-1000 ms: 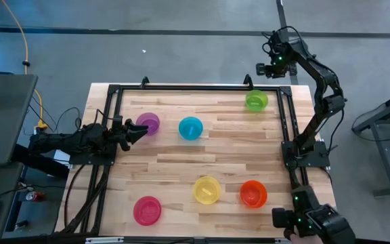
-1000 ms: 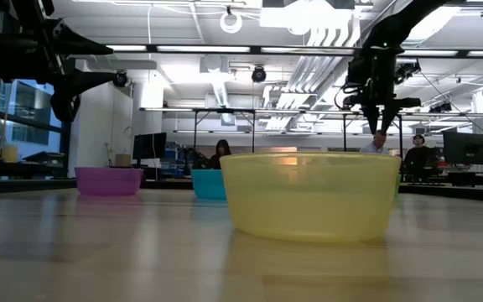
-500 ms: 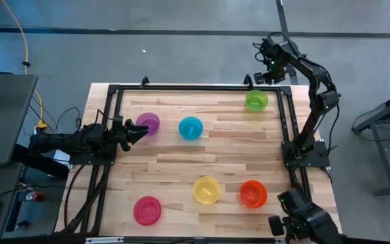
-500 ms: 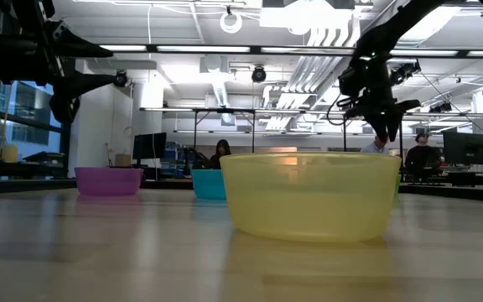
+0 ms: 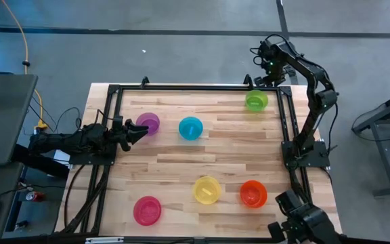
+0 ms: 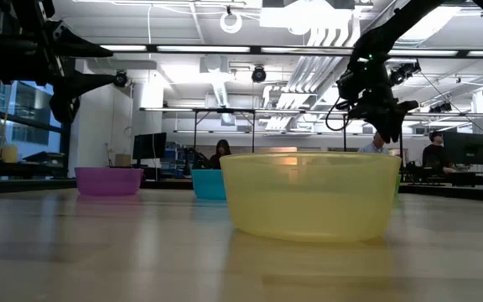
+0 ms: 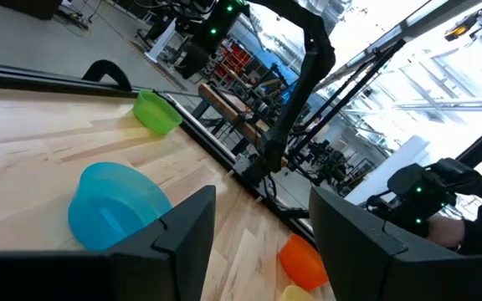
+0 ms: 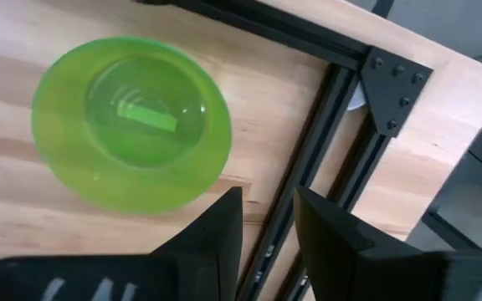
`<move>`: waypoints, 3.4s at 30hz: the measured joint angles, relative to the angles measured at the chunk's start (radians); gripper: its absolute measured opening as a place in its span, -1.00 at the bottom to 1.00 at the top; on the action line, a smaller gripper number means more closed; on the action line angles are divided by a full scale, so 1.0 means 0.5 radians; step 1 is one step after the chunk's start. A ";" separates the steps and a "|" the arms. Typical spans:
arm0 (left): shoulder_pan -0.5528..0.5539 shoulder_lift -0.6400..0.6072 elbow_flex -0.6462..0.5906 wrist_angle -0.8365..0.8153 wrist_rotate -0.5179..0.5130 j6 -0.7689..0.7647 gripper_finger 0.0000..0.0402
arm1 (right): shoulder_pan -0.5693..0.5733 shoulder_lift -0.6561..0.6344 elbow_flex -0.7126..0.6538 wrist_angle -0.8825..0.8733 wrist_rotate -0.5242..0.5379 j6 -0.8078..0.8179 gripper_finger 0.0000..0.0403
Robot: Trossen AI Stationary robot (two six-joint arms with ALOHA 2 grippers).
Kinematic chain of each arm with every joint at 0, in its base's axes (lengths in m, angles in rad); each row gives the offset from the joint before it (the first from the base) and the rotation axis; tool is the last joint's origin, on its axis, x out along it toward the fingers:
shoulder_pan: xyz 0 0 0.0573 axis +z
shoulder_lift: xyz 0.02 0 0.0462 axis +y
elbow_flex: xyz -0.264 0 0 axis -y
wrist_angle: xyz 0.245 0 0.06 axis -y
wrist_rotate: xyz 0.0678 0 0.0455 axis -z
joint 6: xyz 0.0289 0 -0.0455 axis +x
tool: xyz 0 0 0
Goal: Nest bowls inside each other
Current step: Stack the green bowl on the blue bowl
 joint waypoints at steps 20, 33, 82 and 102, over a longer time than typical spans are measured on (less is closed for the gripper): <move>-0.001 0.000 0.000 -0.011 0.061 -0.105 -0.08 | -0.037 -0.051 -0.548 0.588 -0.479 0.147 -0.50; 0.000 0.000 0.000 -0.007 0.044 -0.058 -0.08 | -0.022 -0.027 -0.433 0.631 -0.142 0.391 -0.50; 0.001 0.000 0.000 -0.005 0.023 0.018 -0.08 | 0.085 0.089 -0.677 0.664 -0.507 0.187 -1.00; 0.001 0.000 0.000 0.000 -0.002 0.054 -0.08 | 0.313 -0.012 -0.679 0.715 -0.908 0.198 -1.00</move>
